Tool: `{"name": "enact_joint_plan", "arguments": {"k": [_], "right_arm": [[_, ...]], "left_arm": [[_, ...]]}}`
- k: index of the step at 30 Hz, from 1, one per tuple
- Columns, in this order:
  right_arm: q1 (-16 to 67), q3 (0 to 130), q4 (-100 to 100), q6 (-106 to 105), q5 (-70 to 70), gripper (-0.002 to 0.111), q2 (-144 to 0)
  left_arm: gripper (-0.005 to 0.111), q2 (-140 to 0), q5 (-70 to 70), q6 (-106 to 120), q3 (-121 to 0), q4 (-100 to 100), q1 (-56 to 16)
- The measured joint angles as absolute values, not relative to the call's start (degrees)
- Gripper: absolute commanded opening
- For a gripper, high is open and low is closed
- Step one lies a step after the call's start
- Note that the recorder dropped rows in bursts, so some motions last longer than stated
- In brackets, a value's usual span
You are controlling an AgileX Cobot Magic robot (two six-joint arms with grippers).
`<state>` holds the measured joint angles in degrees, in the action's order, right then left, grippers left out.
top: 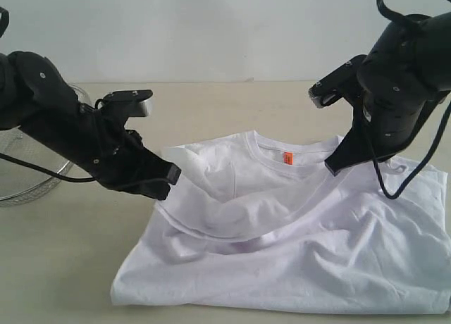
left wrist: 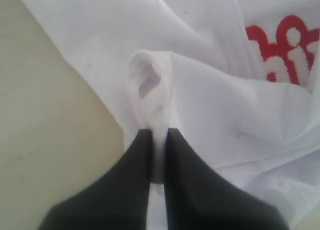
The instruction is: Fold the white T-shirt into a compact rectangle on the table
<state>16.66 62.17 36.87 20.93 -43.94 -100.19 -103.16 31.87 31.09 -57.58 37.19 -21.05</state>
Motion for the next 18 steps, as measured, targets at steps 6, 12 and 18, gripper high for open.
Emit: {"name": "enact_joint_plan", "arguments": {"k": [6,12,18], "right_arm": [[16.66,62.17,36.87,20.83,-43.94,0.0,-100.19],[16.66,62.17,36.87,20.61,-43.83,0.0,-100.19],[16.66,62.17,36.87,20.61,-43.83,0.0,-100.19]], "left_arm": [[0.007,-103.16,32.57,31.09,-58.83,35.46,-21.05],[0.045,-103.16,32.57,30.07,-58.87,35.09,-21.05],[0.021,-103.16,32.57,29.72,-58.87,35.09,-21.05]]}}
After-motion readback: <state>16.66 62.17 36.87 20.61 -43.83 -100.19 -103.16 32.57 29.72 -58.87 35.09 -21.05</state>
